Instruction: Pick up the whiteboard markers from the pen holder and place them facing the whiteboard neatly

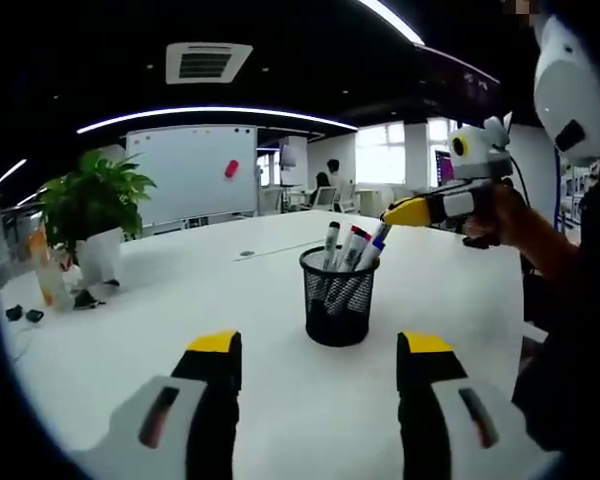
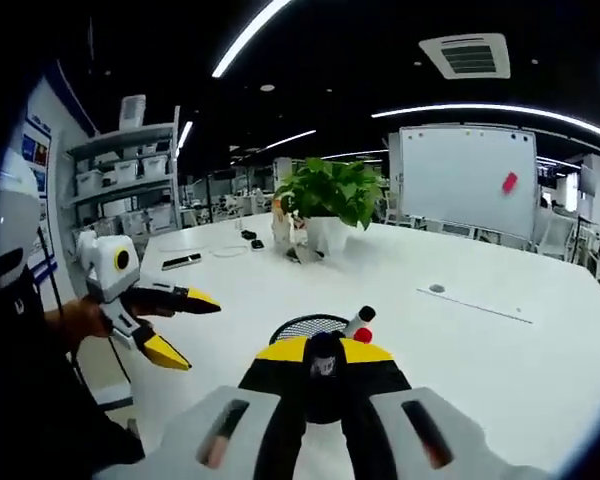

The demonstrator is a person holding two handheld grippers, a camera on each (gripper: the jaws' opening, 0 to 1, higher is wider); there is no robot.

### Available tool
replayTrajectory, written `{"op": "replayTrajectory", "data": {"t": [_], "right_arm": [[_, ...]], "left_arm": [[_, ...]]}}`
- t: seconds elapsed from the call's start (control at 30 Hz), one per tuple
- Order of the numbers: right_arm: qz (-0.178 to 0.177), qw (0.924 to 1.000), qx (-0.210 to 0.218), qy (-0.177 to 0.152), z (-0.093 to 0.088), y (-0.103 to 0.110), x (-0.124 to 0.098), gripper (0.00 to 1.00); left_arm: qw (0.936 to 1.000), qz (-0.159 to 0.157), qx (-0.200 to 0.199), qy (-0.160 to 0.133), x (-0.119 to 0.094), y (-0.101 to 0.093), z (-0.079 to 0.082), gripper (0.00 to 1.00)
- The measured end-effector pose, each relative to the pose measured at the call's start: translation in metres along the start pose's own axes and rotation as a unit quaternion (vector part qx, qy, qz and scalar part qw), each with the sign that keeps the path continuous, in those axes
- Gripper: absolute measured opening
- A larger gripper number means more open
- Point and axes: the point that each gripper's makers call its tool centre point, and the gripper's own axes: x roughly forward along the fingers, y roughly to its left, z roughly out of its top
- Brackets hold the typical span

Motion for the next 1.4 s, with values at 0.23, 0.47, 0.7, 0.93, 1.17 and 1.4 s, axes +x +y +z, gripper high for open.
{"op": "replayTrajectory", "data": {"t": [0.23,0.47,0.7,0.93,1.17,1.4], "right_arm": [[-0.004,0.9998,-0.003,-0.017,0.012,0.002,-0.011,0.13],[-0.004,0.9999,0.0,-0.015,0.012,0.004,-0.014,0.13],[-0.016,0.9994,-0.029,-0.015,0.017,0.007,-0.017,0.13],[-0.018,0.9986,-0.036,-0.034,0.027,0.009,-0.023,0.13],[-0.037,0.9969,-0.023,-0.065,0.041,0.004,-0.03,0.13],[-0.058,0.9925,-0.034,-0.102,0.055,-0.004,-0.037,0.13]], "left_arm": [[1.0,-0.002,0.003,-0.005,-0.002,-0.001,0.004,0.63],[0.9999,-0.004,0.004,-0.008,-0.001,-0.003,0.005,0.63],[0.9999,-0.002,0.008,-0.011,-0.004,0.0,0.008,0.63],[0.9999,0.0,0.008,-0.012,-0.006,0.0,0.008,0.63],[0.9999,0.001,0.005,-0.01,-0.006,0.0,0.007,0.63],[0.9997,0.003,0.012,-0.02,-0.006,-0.002,0.019,0.63]]}}
